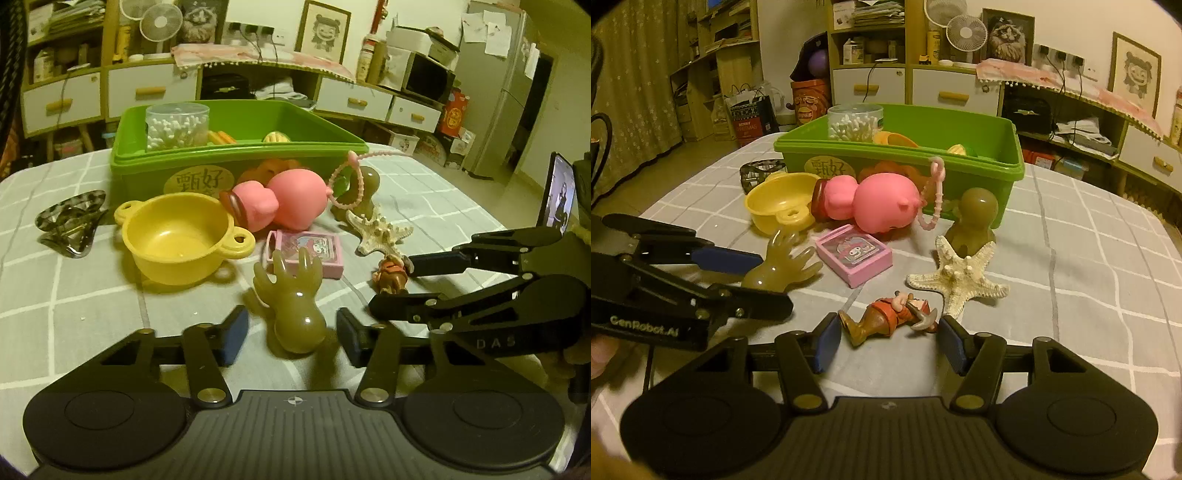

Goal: Organize rigid objects
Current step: 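Grasp the brown figure with the left tool while the right tool grasps the small figurine, then carry the brown figure and figurine into the green tub and release both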

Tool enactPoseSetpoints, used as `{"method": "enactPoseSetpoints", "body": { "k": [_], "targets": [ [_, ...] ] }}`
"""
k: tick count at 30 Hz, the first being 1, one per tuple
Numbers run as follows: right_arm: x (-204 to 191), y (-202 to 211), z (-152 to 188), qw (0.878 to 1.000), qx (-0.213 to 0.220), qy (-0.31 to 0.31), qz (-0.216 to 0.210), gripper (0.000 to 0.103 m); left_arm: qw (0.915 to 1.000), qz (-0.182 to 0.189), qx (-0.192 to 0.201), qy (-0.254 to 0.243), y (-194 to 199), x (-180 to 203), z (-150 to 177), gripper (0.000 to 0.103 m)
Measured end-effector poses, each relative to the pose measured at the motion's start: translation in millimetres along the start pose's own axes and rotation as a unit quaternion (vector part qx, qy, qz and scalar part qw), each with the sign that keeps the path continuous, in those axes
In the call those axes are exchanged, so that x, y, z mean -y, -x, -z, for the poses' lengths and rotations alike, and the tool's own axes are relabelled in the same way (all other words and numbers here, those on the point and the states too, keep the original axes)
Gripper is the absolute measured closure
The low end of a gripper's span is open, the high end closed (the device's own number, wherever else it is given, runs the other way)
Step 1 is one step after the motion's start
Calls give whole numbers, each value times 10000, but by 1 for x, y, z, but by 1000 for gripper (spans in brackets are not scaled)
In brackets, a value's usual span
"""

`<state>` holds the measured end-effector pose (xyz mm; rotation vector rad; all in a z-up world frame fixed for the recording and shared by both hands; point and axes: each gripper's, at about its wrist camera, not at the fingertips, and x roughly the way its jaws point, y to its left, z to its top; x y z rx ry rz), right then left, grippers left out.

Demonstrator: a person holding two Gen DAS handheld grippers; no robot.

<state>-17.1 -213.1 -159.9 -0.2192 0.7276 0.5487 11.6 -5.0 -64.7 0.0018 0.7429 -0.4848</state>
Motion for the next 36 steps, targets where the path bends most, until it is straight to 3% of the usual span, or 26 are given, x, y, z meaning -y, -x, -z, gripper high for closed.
{"method": "enactPoseSetpoints", "body": {
  "k": [6, 36],
  "targets": [
    [-3, 1, -1, 10000, 1, 73, -52, 64, 9999, 68, 79, 119, 5, 0, -3, 68],
    [4, 26, -33, 9980, 560, -286, -79, 64, 9976, 114, 567, 368, 28, 1, -31, 70]
  ]
}}
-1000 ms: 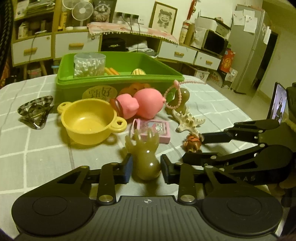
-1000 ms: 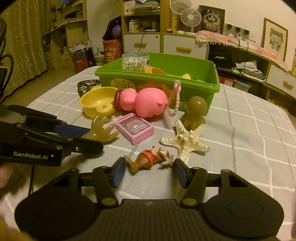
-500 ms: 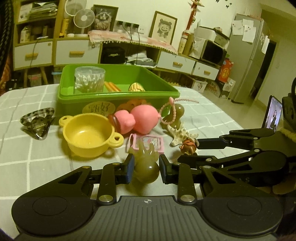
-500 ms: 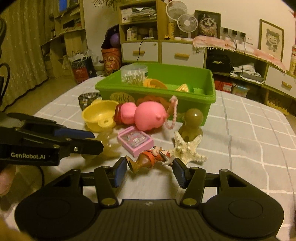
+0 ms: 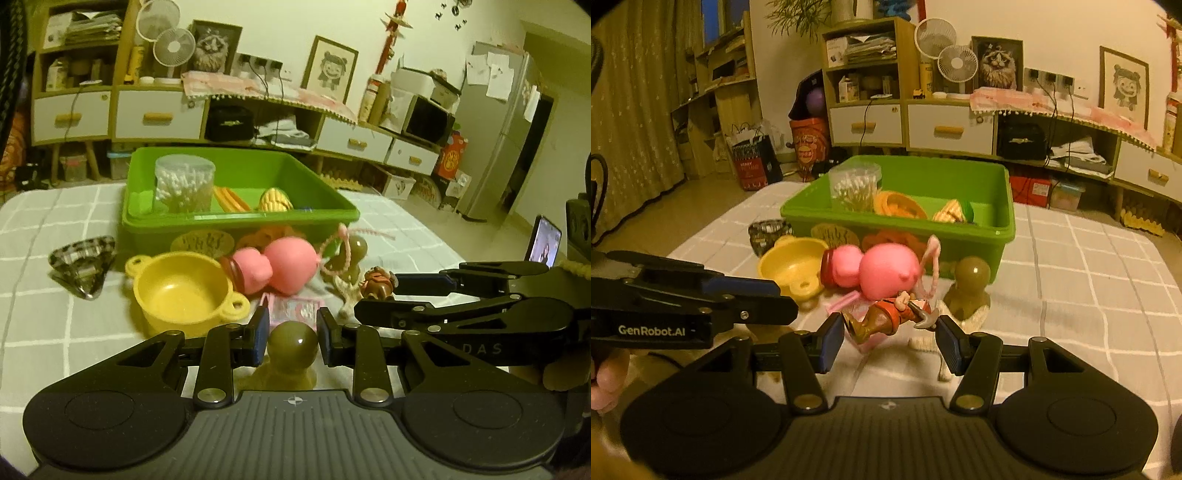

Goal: Organize rigid objects
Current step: 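Carry the brown figure and figurine into the green tub and release both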

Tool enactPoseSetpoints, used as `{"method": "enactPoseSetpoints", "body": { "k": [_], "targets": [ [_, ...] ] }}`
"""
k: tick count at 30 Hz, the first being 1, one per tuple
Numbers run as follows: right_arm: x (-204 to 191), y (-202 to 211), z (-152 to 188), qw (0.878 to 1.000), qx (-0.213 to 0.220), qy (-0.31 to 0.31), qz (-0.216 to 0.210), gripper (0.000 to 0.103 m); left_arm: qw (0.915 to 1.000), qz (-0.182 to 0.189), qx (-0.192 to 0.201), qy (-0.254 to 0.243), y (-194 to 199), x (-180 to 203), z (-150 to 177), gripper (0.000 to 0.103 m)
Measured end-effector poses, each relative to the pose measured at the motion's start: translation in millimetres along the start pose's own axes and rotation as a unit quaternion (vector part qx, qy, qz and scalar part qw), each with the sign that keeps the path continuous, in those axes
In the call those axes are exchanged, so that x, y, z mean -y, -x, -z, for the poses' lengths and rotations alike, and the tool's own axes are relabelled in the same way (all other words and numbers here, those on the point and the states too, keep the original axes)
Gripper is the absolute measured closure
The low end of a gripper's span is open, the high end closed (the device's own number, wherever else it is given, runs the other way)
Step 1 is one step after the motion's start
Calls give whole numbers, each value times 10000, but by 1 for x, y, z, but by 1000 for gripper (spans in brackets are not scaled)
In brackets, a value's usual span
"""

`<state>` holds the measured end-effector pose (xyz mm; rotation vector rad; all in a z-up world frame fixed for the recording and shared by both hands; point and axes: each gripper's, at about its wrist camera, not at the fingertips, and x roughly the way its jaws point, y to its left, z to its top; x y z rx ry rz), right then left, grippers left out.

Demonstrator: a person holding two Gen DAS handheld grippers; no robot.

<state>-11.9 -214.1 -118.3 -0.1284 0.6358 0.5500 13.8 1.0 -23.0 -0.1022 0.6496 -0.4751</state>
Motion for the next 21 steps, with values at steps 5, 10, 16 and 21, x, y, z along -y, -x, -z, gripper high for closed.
{"method": "enactPoseSetpoints", "body": {
  "k": [5, 10, 16, 21],
  "targets": [
    [6, 2, -11, 9997, 120, -192, 63, 64, 9997, -52, 219, 103, 6, -4, -16, 70],
    [11, 5, -27, 9988, 336, -323, 144, 64, 9985, -126, 519, 157, 10, -8, -36, 70],
    [18, 0, -54, 9965, 547, -602, 196, 64, 9955, -292, 875, 232, 12, -17, -63, 70],
    [23, -16, -71, 9943, 524, -910, 203, 64, 9931, -530, 1031, 180, 6, -27, -76, 70]
  ]
}}
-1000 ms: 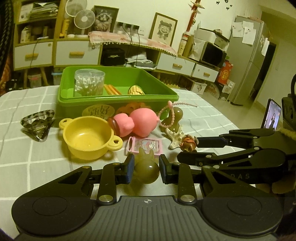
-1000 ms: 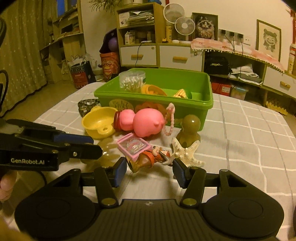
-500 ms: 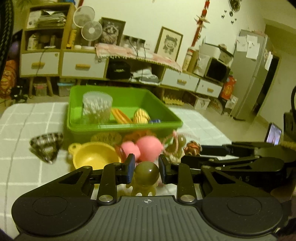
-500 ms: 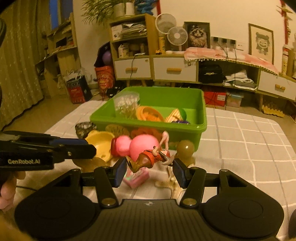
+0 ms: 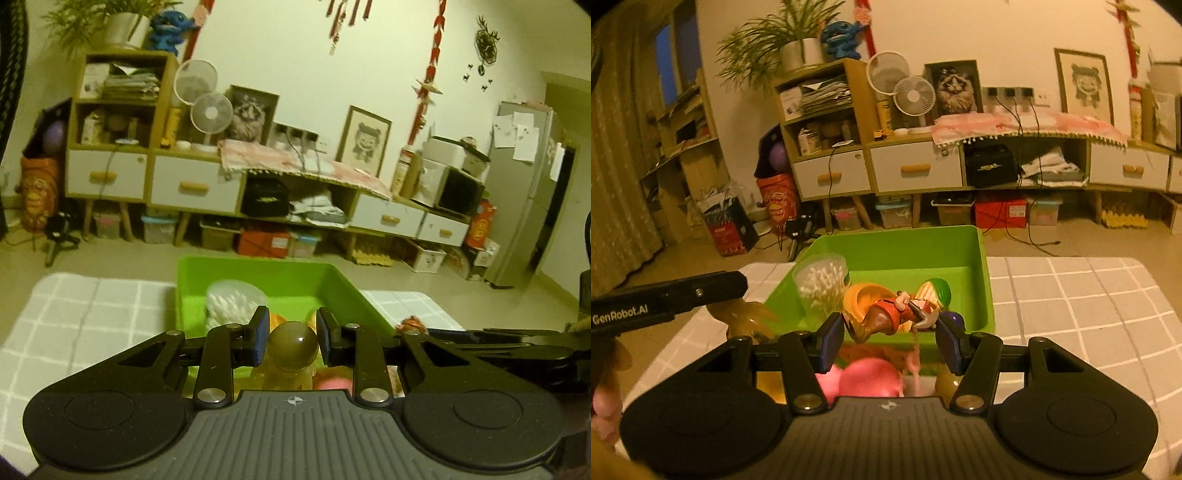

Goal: Organize rigid objects
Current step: 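Carry the brown figure and figurine into the green tub and release both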

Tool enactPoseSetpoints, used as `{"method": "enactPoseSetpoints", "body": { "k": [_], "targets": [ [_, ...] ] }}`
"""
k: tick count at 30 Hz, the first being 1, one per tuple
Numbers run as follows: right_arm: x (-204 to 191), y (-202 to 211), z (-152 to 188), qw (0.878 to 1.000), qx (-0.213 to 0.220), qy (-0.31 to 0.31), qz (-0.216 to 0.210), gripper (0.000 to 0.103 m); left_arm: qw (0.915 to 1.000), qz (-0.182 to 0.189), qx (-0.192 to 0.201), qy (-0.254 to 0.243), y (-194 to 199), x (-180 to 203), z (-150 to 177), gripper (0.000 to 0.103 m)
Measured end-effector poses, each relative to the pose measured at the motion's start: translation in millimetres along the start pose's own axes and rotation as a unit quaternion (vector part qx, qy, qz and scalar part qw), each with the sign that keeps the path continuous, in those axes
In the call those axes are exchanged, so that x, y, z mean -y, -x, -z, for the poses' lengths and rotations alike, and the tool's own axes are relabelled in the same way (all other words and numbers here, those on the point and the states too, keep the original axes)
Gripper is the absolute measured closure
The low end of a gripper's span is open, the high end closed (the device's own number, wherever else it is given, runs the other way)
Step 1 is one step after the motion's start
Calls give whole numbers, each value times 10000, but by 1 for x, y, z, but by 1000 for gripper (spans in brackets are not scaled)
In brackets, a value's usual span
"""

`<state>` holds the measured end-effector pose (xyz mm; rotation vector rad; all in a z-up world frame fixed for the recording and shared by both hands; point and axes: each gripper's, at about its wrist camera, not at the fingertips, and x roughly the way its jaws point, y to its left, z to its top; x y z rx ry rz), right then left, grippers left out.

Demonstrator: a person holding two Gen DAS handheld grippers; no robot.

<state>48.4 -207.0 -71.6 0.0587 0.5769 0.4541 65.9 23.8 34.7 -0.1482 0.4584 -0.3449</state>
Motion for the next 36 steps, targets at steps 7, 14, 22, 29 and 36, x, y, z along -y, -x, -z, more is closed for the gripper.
{"method": "enactPoseSetpoints", "body": {
  "k": [7, 14, 22, 29, 36],
  "targets": [
    [1, -26, -8, 9993, -168, -328, 96, 64, 9996, -284, 19, 61, -23, -13, -7, 70],
    [1, -38, -6, 9986, -412, -274, 172, 64, 9985, -529, -138, -20, -43, -21, -2, 70],
    [0, -47, -9, 9980, -547, -220, 229, 64, 9975, -641, -288, -71, -58, -24, 1, 70],
    [-3, -57, -7, 9976, -598, -136, 333, 64, 9962, -779, -357, -120, -71, -23, 2, 76],
    [1, -62, -8, 9972, -624, -182, 365, 64, 9955, -848, -419, 1, -75, -26, 4, 76]
  ]
}}
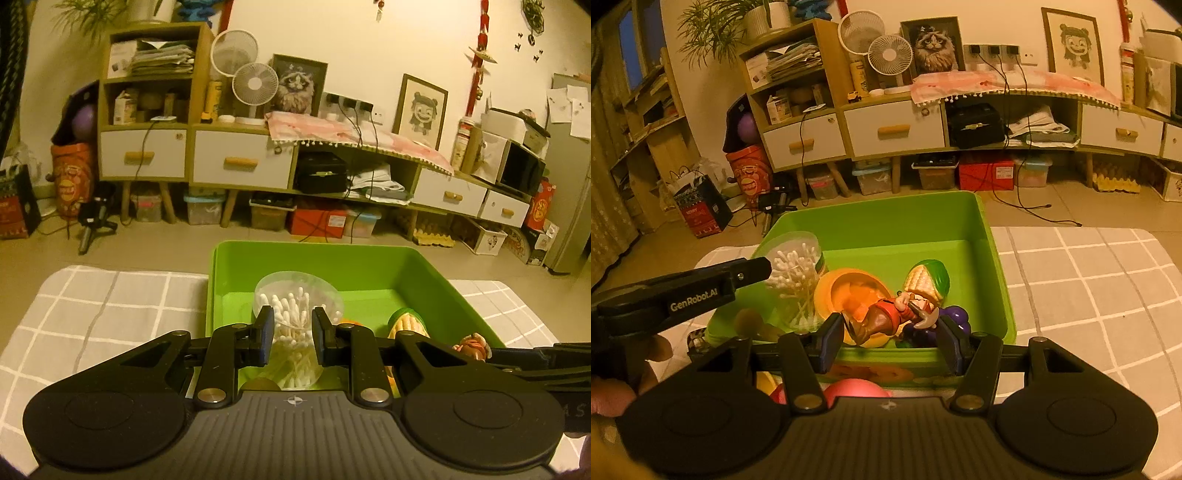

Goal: Organize rigid objects
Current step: 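Carry the brown figure and figurine into the green tub and release both, then withdraw both tools from the tub back toward the remaining toys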

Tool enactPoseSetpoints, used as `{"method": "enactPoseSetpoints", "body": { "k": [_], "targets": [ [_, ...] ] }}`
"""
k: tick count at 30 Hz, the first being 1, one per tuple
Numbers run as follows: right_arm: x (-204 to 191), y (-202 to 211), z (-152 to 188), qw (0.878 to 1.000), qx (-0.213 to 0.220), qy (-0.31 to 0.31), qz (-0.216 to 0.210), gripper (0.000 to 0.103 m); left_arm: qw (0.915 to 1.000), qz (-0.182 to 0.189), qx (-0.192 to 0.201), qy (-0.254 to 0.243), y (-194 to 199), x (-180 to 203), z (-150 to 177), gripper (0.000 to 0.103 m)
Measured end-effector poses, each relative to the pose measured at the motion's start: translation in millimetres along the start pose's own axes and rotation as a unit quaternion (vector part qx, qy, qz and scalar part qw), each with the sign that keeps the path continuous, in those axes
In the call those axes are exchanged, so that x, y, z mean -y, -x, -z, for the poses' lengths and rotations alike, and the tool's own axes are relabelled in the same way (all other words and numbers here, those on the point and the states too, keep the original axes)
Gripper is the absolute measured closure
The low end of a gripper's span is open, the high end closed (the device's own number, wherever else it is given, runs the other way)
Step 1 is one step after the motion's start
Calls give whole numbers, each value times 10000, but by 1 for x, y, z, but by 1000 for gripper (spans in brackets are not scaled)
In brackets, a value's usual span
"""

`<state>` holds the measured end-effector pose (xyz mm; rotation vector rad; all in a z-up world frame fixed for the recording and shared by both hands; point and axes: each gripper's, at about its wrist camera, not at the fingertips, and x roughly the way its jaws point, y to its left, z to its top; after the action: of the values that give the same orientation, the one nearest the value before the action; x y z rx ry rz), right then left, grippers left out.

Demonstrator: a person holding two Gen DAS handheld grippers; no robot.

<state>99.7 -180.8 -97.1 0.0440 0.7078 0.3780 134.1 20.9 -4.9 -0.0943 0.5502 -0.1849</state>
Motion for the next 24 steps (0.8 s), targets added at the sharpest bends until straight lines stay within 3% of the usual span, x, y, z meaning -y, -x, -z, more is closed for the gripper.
{"method": "enactPoseSetpoints", "body": {
  "k": [4, 5, 8, 14, 20, 24],
  "targets": [
    [1, 0, -2, 10000, -6, -12, -66, 63, 10000, 9, -41, -59, 1, 3, 1, 74],
    [2, 1, -2, 9999, 15, -50, -126, 59, 10000, 10, -35, -47, 2, 3, 1, 72],
    [4, 5, -5, 9996, 48, -191, -190, 44, 9999, 53, -103, 13, 3, 2, -1, 55],
    [6, 19, -12, 9994, 126, -287, -149, 41, 9998, 101, -153, 40, 9, 2, -4, 32],
    [6, 31, -15, 9995, 115, -293, -62, 39, 9997, 129, -214, 57, 19, 2, -6, 20],
    [3, 41, -16, 9996, 115, -258, -1, 39, 9994, 180, -285, 90, 27, -1, -7, 17]
  ]
}}
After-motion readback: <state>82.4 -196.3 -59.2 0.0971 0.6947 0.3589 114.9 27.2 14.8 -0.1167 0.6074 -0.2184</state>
